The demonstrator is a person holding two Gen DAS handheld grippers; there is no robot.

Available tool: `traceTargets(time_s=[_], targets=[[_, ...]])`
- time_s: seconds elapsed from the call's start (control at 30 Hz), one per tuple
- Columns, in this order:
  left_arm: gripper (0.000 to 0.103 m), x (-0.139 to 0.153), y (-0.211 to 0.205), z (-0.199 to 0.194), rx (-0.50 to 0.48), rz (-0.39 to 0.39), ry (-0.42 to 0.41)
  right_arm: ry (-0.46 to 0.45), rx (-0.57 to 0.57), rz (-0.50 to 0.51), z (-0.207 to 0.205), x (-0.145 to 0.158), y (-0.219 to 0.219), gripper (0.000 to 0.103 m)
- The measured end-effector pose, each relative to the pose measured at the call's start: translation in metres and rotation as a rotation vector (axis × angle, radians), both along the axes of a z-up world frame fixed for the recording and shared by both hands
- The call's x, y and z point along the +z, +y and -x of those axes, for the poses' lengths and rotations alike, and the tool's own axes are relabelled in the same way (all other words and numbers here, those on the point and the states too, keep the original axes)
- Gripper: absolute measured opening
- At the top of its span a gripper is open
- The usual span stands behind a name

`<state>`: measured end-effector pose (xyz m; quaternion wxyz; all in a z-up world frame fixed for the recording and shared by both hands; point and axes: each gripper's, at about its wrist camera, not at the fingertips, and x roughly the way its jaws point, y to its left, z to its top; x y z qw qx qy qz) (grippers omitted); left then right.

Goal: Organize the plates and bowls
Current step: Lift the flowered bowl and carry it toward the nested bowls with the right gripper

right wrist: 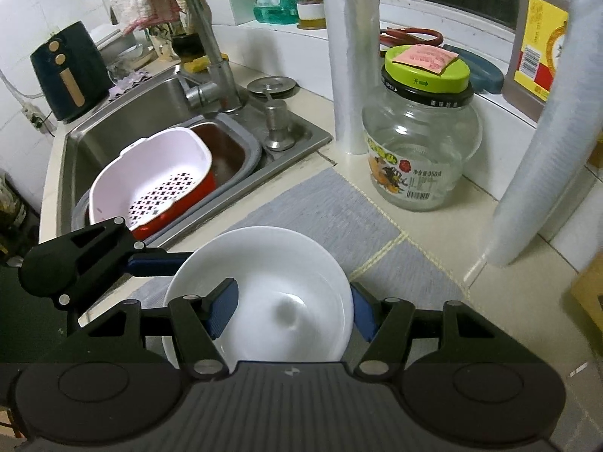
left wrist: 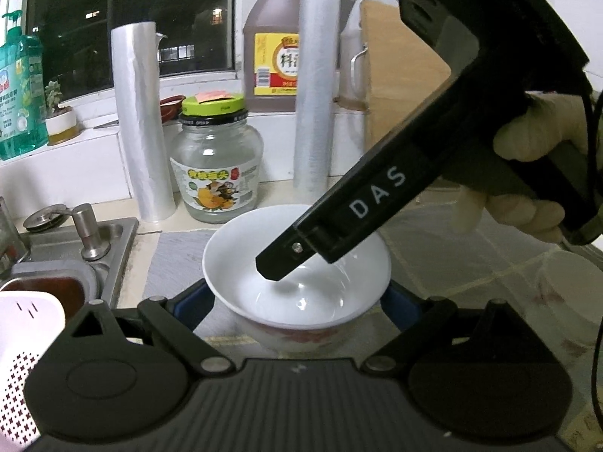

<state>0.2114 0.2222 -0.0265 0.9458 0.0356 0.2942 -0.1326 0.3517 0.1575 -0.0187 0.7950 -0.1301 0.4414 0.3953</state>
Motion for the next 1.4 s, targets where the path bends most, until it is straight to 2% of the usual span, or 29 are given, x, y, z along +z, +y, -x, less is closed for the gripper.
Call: traceTargets(time_s=[0.37, 0.77, 1.4], targets=[[0.094, 0.013, -0.014, 0.038, -0.043, -0.009, 0.011, -0.015, -0.01, -0.03, 0.048, 0.015, -0.024, 0.069], [0.094, 0.024, -0.038, 0.063, -0.072, -0.02, 0.0, -0.04, -0.018, -0.049, 0.079, 0.025, -0.053, 0.07], [0.094, 0.04, -0.098, 0.081, -0.175, -0.03, -0.028, -0.087, -0.089, -0.063, 0.119, 0.044, -0.128, 0.07]])
